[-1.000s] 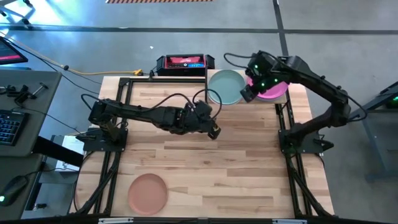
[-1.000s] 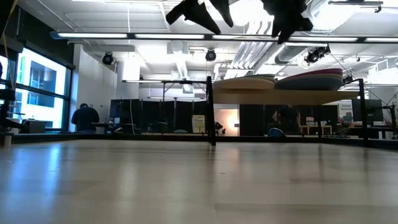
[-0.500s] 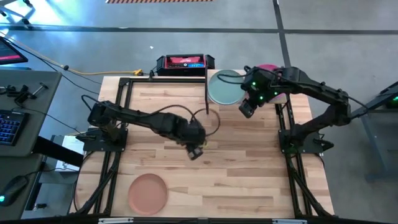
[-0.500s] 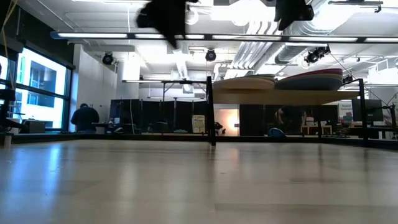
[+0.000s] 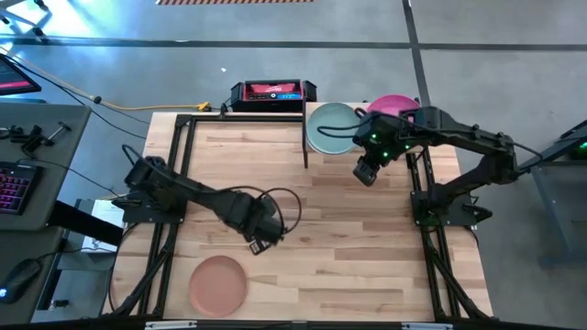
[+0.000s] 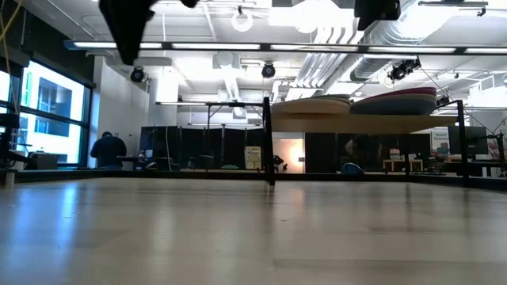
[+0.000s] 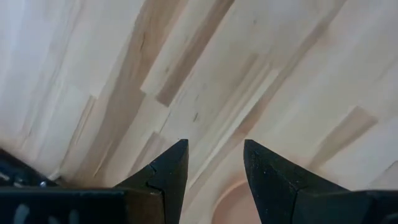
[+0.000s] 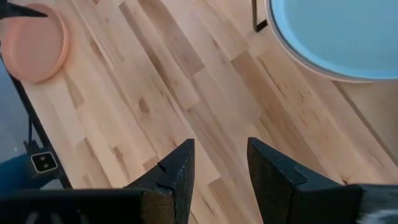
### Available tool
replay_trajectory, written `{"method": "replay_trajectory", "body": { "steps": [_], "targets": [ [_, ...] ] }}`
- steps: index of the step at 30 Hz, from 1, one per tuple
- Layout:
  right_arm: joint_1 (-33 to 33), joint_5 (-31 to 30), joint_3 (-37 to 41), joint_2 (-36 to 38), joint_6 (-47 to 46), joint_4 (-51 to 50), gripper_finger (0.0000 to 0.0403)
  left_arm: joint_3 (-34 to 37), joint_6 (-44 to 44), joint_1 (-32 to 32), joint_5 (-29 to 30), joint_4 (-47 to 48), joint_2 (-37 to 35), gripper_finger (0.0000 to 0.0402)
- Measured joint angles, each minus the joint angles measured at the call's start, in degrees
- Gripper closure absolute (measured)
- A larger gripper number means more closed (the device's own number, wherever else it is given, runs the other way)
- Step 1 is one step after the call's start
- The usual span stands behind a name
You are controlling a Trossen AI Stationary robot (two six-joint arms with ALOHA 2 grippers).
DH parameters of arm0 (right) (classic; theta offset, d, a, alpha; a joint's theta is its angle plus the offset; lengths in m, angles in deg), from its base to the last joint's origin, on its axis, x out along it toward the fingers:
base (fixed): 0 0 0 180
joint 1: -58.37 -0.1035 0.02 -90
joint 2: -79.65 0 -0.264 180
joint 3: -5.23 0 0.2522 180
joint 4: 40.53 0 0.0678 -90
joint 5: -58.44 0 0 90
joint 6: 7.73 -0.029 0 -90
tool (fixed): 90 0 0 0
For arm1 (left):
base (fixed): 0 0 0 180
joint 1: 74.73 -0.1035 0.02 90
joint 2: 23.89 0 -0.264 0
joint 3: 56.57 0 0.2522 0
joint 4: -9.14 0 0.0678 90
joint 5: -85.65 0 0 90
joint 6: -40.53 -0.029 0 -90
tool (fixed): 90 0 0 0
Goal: Place and stack plates onto a shelf
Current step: Stack the brown plate on top of the green plate on the shelf
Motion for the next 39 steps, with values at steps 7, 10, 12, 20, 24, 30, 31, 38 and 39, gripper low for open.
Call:
{"method": "replay_trajectory", "body": {
  "steps": [7,10,12,20,24,30,31,38,39],
  "targets": [
    [-2.4,0.1,0.0,0.0,0.9,0.0,0.0277,0.0,-1.2,3.7,-1.1,0.6,0.0,0.0257],
    [-3.4,0.2,0.1,0.0,0.5,0.0,0.0277,0.0,0.2,5.1,-1.1,0.6,0.0,0.0257],
    [-4.1,0.2,0.1,0.0,-0.1,0.0,0.0277,0.0,0.4,5.9,-1.1,0.6,0.0,0.0257],
    [-7.5,0.2,0.1,0.0,-3.1,2.3,0.0277,0.0,2.4,8.6,-1.3,0.6,0.0,0.0257],
    [-9.1,0.2,0.1,0.0,-5.6,3.7,0.0277,0.0,1.8,10.0,-3.6,0.6,0.0,0.0257],
    [-11.8,0.1,0.1,0.0,-10.9,5.5,0.0277,0.0,1.7,12.7,-4.7,1.0,0.0,0.0257],
    [-12.3,0.1,0.1,0.0,-11.0,5.9,0.0277,0.0,1.7,13.2,-5.0,1.3,0.0,0.0257],
    [-15.3,-2.5,0.1,0.0,-10.9,6.8,0.0277,0.0,2.0,17.2,-5.1,2.8,0.0,0.0257],
    [-15.5,-2.6,0.1,0.0,-10.7,6.9,0.0277,0.0,2.0,17.8,-5.1,3.0,0.0,0.0257]
  ]
}}
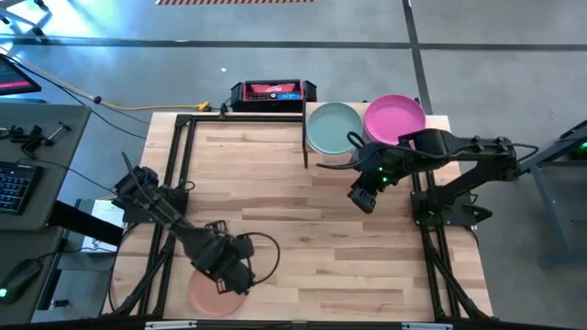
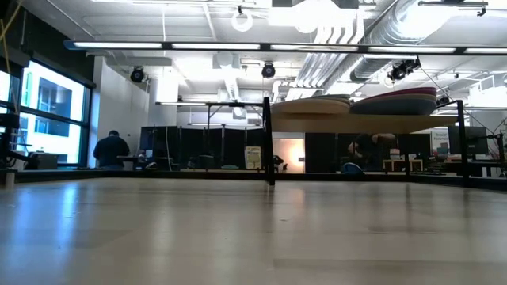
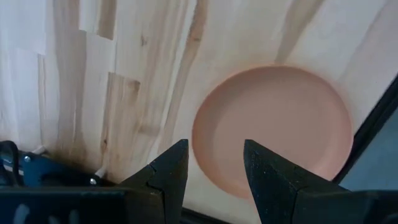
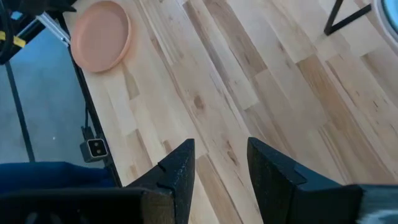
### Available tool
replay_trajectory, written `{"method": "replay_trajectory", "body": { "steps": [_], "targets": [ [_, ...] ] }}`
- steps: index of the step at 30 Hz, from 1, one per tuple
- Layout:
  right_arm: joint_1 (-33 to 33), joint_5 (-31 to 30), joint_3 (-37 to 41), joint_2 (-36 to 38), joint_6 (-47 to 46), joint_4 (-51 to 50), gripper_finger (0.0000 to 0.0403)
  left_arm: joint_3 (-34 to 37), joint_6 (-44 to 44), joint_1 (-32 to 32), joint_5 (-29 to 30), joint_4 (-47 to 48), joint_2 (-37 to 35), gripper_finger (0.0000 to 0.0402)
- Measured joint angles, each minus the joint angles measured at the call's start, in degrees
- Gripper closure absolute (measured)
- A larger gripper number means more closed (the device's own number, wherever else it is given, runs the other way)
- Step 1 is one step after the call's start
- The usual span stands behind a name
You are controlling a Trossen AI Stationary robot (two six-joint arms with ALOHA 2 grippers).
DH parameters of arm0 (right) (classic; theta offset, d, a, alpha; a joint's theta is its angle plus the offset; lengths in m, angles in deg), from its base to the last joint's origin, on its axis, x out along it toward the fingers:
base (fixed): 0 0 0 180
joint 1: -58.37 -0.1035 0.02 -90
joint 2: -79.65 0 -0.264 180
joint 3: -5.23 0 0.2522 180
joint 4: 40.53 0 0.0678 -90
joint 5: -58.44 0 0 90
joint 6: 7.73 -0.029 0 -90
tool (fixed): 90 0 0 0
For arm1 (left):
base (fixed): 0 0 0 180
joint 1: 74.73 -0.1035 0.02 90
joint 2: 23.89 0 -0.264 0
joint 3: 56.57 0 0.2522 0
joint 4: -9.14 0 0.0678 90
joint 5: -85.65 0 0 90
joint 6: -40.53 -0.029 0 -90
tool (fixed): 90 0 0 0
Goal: Place and stack plates onto a shelf
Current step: Stack the brown plate on top of the green plate on the shelf
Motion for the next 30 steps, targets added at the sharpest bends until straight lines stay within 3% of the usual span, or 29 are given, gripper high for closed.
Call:
{"method": "replay_trajectory", "body": {
  "steps": [19,26,30],
  "targets": [
    [-2.3,-1.7,0.0,0.0,-1.7,8.4,0.0277,0.0,1.6,4.4,0.9,2.5,0.0,0.0257],
    [-2.3,1.3,0.0,-1.2,-3.6,9.2,0.0277,0.0,0.1,4.4,1.1,2.4,0.0,0.0257],
    [-2.3,1.9,0.0,-3.4,-4.9,8.8,0.0277,0.4,0.1,5.0,5.1,2.0,-0.1,0.0257]
  ]
}}
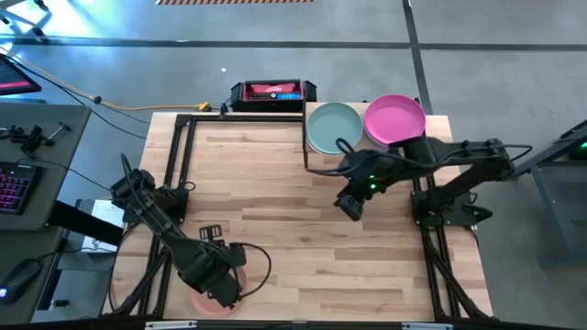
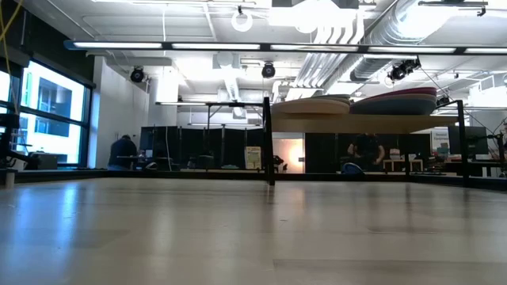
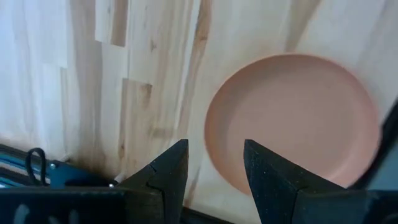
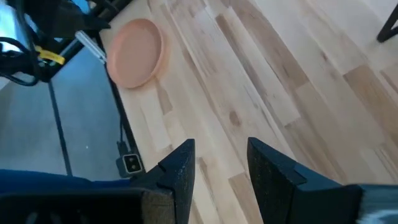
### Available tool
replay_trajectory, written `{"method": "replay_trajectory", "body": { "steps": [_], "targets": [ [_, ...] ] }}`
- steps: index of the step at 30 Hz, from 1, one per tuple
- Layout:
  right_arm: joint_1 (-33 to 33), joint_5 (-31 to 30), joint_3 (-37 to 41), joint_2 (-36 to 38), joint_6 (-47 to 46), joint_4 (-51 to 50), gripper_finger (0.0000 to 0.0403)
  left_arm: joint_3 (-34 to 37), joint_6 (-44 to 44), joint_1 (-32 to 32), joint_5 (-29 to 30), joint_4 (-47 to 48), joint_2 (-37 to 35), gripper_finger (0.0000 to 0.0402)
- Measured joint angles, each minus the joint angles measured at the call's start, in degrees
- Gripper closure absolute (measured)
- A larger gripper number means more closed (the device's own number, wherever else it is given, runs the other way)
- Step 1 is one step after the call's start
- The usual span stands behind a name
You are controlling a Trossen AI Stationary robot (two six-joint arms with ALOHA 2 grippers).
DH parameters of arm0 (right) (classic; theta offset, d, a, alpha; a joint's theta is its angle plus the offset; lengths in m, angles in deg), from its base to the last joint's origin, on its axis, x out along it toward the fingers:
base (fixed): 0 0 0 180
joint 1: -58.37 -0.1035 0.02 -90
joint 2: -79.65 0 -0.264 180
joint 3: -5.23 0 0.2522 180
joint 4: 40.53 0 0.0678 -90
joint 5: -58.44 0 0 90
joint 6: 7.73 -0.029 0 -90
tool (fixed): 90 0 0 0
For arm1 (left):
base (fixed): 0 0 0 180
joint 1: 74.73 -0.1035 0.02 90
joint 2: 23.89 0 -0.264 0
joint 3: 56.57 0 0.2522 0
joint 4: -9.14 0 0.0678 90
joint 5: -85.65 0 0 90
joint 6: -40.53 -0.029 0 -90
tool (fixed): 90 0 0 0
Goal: Place and stack plates onto a shelf
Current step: Stack the brown plate on top of the green plate on the shelf
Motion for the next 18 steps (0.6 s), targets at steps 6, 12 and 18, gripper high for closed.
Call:
{"method": "replay_trajectory", "body": {
  "steps": [6,12,18],
  "targets": [
    [-0.7,0.3,0.0,-3.7,1.9,0.0,0.0277,7.6,0.4,0.0,-1.4,-0.7,0.0,0.0257],
    [-2.0,0.7,0.0,-5.9,2.1,0.7,0.0277,16.9,1.4,0.0,-3.4,-3.9,0.0,0.0257],
    [-3.1,1.0,0.0,-6.7,0.9,0.8,0.0277,22.0,1.5,-0.4,-6.1,-12.0,0.0,0.0257]
  ]
}}
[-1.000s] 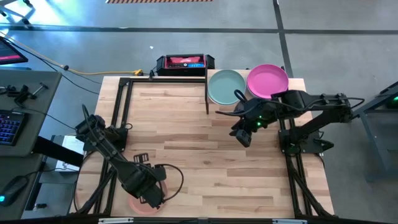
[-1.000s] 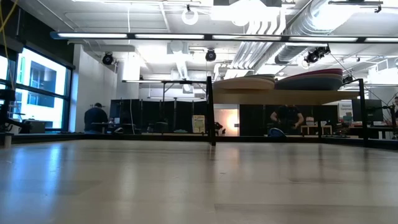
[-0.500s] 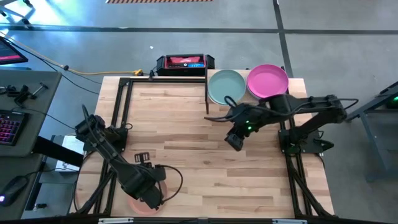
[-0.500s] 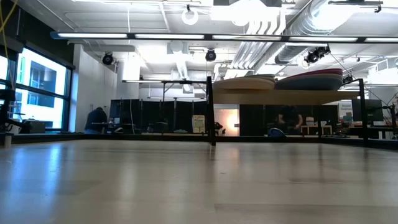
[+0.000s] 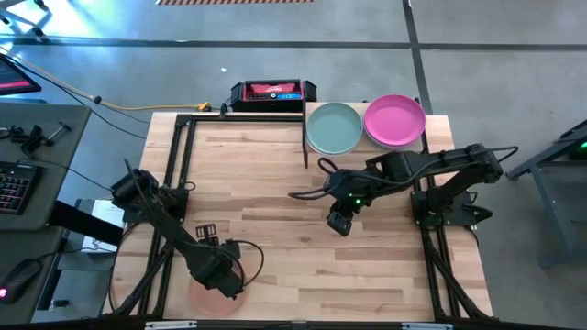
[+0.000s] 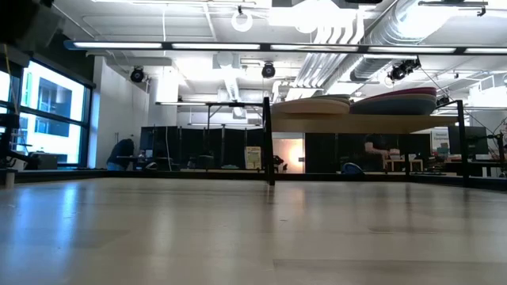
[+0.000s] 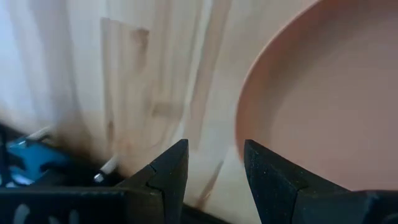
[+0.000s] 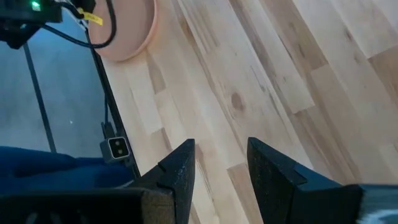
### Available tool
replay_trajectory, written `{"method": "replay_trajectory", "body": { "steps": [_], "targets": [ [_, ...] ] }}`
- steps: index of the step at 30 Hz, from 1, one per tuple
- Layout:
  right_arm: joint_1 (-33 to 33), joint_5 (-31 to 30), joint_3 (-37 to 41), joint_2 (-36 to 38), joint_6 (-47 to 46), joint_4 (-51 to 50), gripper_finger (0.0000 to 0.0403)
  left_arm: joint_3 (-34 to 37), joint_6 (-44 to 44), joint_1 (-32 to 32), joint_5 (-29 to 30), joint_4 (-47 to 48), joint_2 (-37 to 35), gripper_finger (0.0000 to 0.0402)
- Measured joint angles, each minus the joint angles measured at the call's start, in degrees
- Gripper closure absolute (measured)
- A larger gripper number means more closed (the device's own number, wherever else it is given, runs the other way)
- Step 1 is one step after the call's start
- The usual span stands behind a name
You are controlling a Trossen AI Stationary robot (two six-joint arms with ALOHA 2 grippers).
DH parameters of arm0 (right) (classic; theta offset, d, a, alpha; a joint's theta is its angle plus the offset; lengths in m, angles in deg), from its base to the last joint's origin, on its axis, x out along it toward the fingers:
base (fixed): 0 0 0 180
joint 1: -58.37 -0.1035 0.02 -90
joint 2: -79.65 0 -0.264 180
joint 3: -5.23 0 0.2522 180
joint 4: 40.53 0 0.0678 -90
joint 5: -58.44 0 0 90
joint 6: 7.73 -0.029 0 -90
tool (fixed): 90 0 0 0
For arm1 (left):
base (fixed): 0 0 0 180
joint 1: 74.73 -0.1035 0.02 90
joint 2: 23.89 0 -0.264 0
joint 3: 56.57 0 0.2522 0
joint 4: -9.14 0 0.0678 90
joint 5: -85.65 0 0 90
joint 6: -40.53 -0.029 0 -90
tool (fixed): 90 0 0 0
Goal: Place and stack plates onto a shelf
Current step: Stack the brown plate on top of the green plate on the shelf
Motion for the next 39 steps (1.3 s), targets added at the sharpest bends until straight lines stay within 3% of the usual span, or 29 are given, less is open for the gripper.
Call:
{"method": "replay_trajectory", "body": {
  "steps": [17,34,39],
  "targets": [
    [-0.4,0.6,0.0,0.0,-2.5,-0.2,0.0277,7.6,1.5,-2.2,-2.8,-12.3,0.0,0.0257],
    [-0.4,0.6,0.0,0.0,-3.8,-0.3,0.0277,12.9,-1.1,-2.6,-5.7,-17.6,0.0,0.0257],
    [-0.4,0.6,0.0,0.0,-3.8,-0.3,0.0277,12.9,-2.3,-2.6,-5.8,-17.9,0.0,0.0283]
  ]
}}
